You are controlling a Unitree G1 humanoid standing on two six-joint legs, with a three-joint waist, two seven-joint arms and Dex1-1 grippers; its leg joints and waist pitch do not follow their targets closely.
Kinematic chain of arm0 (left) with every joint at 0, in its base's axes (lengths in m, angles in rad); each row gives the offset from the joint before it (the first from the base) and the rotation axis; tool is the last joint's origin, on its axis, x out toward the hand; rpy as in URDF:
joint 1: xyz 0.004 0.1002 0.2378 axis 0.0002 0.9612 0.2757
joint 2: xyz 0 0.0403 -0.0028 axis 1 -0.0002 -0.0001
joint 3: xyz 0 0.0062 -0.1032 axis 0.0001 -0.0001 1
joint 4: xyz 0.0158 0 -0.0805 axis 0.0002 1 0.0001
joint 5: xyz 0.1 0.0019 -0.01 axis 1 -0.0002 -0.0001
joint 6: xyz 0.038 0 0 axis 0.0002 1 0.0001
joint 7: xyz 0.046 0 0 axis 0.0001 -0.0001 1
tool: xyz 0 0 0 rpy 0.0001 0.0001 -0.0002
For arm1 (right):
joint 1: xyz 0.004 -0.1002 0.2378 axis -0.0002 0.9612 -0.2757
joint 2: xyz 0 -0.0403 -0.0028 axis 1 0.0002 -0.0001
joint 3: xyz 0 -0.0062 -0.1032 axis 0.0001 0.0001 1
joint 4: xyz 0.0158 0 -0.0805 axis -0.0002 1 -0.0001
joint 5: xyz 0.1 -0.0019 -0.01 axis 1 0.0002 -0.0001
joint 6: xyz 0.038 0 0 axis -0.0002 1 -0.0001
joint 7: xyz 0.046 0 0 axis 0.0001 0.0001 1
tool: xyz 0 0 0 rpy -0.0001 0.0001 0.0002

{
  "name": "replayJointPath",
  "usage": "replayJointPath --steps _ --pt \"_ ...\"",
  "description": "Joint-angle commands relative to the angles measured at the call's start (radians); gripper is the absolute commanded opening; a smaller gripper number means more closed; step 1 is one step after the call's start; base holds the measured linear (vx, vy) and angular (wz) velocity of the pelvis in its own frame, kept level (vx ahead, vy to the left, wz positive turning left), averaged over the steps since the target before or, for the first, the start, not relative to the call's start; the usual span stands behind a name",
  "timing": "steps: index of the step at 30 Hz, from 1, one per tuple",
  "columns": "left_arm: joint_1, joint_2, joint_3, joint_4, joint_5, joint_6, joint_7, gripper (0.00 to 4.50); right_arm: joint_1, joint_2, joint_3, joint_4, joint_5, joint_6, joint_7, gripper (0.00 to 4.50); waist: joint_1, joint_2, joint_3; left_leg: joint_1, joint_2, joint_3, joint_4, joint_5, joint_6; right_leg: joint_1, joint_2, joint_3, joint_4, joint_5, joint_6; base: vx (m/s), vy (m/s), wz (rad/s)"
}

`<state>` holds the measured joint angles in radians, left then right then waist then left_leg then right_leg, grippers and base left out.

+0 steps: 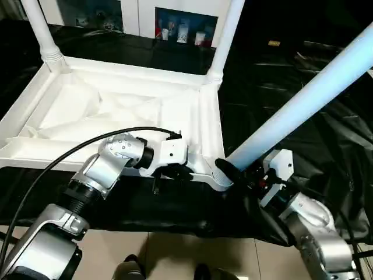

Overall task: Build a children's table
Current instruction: Insert table leg to table base

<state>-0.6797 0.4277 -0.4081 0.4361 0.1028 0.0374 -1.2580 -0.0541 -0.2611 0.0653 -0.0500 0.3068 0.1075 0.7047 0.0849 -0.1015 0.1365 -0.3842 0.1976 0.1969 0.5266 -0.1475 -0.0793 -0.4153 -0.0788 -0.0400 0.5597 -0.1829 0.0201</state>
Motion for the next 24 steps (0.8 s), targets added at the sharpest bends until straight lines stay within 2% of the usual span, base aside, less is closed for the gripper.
replayJointPath --steps 1,2,3,5,6,8,11,12,14,15,20,21,24 --pt "-0.01 -0.012 -0.011 0.027 0.024 -0.001 0.048 0.0 0.048 -0.015 0.105 0.084 -0.013 0.124 0.083 1.86 -0.01 0.009 -0.024 0.027 0.046 -0.036 -0.078 -0.474 -0.009 -0.002 -0.081 0.046 -0.099 -0.644 -0.065 0.0 0.0 0.0" --pt "-0.011 -0.011 -0.012 0.029 0.025 -0.001 0.044 0.0 0.028 -0.037 0.117 0.093 -0.002 0.152 0.124 1.86 -0.01 0.008 -0.025 0.029 0.046 -0.035 -0.077 -0.472 -0.009 -0.003 -0.08 0.046 -0.098 -0.635 -0.067 0.0 0.0 0.0" --pt "-0.011 -0.011 -0.012 0.029 0.025 -0.001 0.044 0.0 0.028 -0.037 0.117 0.093 -0.002 0.152 0.124 1.86 -0.011 0.006 -0.028 0.02 0.046 -0.036 -0.079 -0.447 -0.004 0.009 -0.078 0.043 -0.091 -0.608 -0.076 0.0 0.0 0.0" --pt "-0.014 -0.012 -0.015 0.035 0.027 -0.003 0.04 0.0 -0.011 -0.067 0.133 0.119 0.006 0.182 0.179 1.86 -0.01 0.008 -0.029 0.027 0.047 -0.032 -0.076 -0.442 -0.004 0.002 -0.077 0.045 -0.092 -0.587 -0.083 0.0 0.0 0.0" --pt "-0.016 -0.013 -0.016 0.038 0.028 -0.004 0.038 0.0 -0.038 -0.084 0.142 0.136 0.007 0.196 0.211 1.86 -0.013 0.005 -0.029 0.026 0.045 -0.032 -0.075 -0.447 -0.004 0.005 -0.077 0.044 -0.091 -0.594 -0.087 0.0 0.0 0.0" --pt "-0.017 -0.014 -0.017 0.039 0.029 -0.004 0.036 0.0 -0.058 -0.094 0.145 0.15 0.009 0.208 0.231 1.86 -0.01 0.006 -0.035 0.028 0.047 -0.03 -0.072 -0.425 -0.002 0.007 -0.078 0.045 -0.089 -0.565 -0.096 0.0 0.0 0.0" --pt "-0.02 -0.015 -0.02 0.04 0.029 -0.005 0.029 0.0 -0.122 -0.128 0.156 0.187 0.011 0.237 0.297 1.86 -0.009 0.006 -0.04 0.028 0.048 -0.026 -0.071 -0.382 -0.001 0.012 -0.073 0.042 -0.078 -0.483 -0.122 0.0 0.0 0.0" --pt "-0.022 -0.016 -0.021 0.042 0.031 -0.009 0.029 0.0 -0.15 -0.154 0.17 0.199 0.01 0.252 0.34 1.86 -0.007 0.004 -0.043 0.03 0.048 -0.022 -0.067 -0.36 0.003 0.016 -0.07 0.042 -0.072 -0.429 -0.142 0.0 0.0 0.0" --pt "-0.022 -0.016 -0.022 0.043 0.032 -0.01 0.03 0.0 -0.157 -0.162 0.175 0.202 0.009 0.255 0.353 1.86 -0.005 0.006 -0.044 0.033 0.048 -0.019 -0.065 -0.348 0.007 0.016 -0.07 0.043 -0.07 -0.408 -0.152 0.0 0.0 0.0" --pt "-0.023 -0.016 -0.022 0.043 0.032 -0.011 0.029 0.0 -0.17 -0.173 0.181 0.208 0.008 0.263 0.375 1.86 -0.002 0.002 -0.045 0.034 0.048 -0.016 -0.063 -0.338 0.011 0.018 -0.071 0.044 -0.069 -0.392 -0.158 0.0 0.0 0.0" --pt "-0.025 -0.016 -0.021 0.044 0.032 -0.013 0.029 0.0 -0.21 -0.195 0.192 0.235 0.01 0.282 0.428 1.86 -0.003 -0.003 -0.045 0.029 0.046 -0.02 -0.062 -0.347 0.011 0.023 -0.073 0.044 -0.069 -0.446 -0.155 0.0 0.0 0.0" --pt "-0.026 -0.015 -0.02 0.044 0.032 -0.013 0.031 0.0 -0.226 -0.196 0.189 0.248 0.013 0.284 0.438 1.86 0.0 -0.007 -0.047 0.035 0.047 -0.02 -0.059 -0.354 0.012 0.019 -0.077 0.046 -0.072 -0.487 -0.148 0.0 0.0 0.0" --pt "-0.026 -0.013 -0.017 0.046 0.032 -0.017 0.036 0.0 -0.262 -0.172 0.157 0.279 0.039 0.295 0.426 1.86 0.0 -0.006 -0.049 0.033 0.048 -0.022 -0.059 -0.339 0.013 0.021 -0.077 0.044 -0.07 -0.483 -0.152 0.0 0.0 0.0"
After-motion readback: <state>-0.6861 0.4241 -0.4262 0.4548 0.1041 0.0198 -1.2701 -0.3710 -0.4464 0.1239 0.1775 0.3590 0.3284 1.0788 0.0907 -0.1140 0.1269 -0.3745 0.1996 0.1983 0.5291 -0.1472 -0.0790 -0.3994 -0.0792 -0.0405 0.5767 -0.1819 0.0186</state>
